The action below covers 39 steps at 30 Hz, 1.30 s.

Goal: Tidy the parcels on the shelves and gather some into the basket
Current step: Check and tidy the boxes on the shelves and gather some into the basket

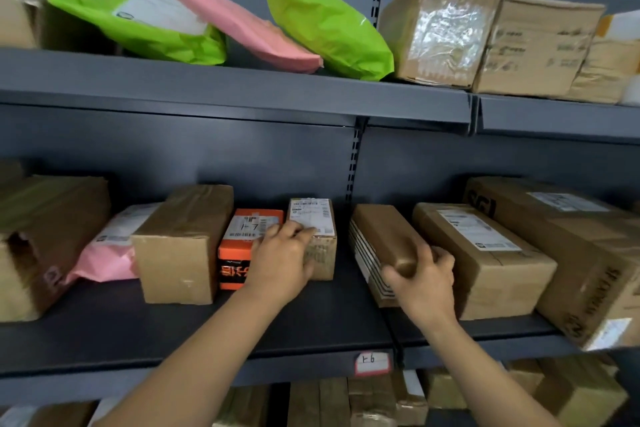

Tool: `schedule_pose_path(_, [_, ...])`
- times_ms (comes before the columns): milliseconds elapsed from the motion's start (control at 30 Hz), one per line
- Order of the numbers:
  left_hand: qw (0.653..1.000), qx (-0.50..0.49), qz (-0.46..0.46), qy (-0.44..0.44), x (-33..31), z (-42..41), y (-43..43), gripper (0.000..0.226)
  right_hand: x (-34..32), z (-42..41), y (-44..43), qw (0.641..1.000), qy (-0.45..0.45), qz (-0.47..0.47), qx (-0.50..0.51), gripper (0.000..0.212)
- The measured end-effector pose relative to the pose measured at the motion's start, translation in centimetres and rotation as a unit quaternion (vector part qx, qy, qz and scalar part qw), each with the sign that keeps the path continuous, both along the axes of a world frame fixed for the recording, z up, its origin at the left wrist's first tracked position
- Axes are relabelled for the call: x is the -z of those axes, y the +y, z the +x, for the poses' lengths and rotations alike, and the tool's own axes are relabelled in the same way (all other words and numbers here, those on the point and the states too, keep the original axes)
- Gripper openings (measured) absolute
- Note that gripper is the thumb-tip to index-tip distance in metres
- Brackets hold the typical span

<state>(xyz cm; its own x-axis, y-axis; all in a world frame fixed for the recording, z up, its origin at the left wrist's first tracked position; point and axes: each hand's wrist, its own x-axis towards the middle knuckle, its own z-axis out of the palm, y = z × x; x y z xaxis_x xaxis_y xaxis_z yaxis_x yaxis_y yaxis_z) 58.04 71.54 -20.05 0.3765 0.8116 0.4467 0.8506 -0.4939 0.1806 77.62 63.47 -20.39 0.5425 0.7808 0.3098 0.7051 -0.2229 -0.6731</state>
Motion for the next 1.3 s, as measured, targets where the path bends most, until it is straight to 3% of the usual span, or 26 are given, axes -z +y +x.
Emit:
schedule_pose_path(100, [1.0, 0.004, -0.003, 0.0, 0.0, -0.2, 0.2, 0.059, 0.1, 1.1, 0.1, 0.972, 0.217, 0.081, -0.032, 0.058])
schedule_pose_path(200, [1.0, 0.008, 0.005, -0.016, 0.1, -0.1, 0.3, 0.05, -0.7, 0.9, -0.2, 0.858, 0.48, 0.161, -0.083, 0.039])
schedule_pose_path(267, [0.999, 0.012, 0.004, -0.031, 0.1, 0.0, 0.4, 0.044, -1.1, 0.9, -0.2, 0.78, 0.59, 0.178, -0.103, 0.041])
schedule_pose_path(367, [0.999, 0.007, -0.017, -0.04, -0.6, 0.0, 0.3, 0.048, -1.5, 0.7, -0.4, 0.722, 0.658, 0.162, -0.139, 0.048])
schedule_pose_path(500, [0.992, 0.046, -0.003, -0.119, -2.0, 0.7, -1.7, 0.072, -1.8, 0.2, -0.6, 0.691, 0.686, 0.142, -0.18, 0.046])
schedule_pose_path(600, [0.963, 0.11, -0.093, -0.226, -2.6, 2.1, -3.2, 0.058, -1.9, -0.2, -0.6, 0.672, 0.7, 0.139, -0.197, 0.049])
schedule_pose_path(833, [0.857, 0.161, -0.294, -0.392, -2.3, 4.7, -4.8, 0.042, -1.6, -0.3, -0.9, 0.673, 0.695, 0.137, -0.214, 0.049])
schedule_pose_path(1067, [0.807, 0.169, -0.304, -0.477, -2.9, 7.1, -6.4, 0.052, -1.1, 0.4, -1.6, 0.725, 0.645, 0.122, -0.208, 0.047])
schedule_pose_path(1167, [0.807, 0.145, -0.306, -0.484, -2.9, 7.3, -6.4, 0.057, -1.1, 1.1, -2.3, 0.753, 0.617, 0.107, -0.202, 0.039])
schedule_pose_path(1300, [0.86, 0.103, -0.267, -0.422, -2.1, 6.9, -6.2, 0.083, -1.1, 2.1, -2.9, 0.822, 0.53, 0.073, -0.193, 0.04])
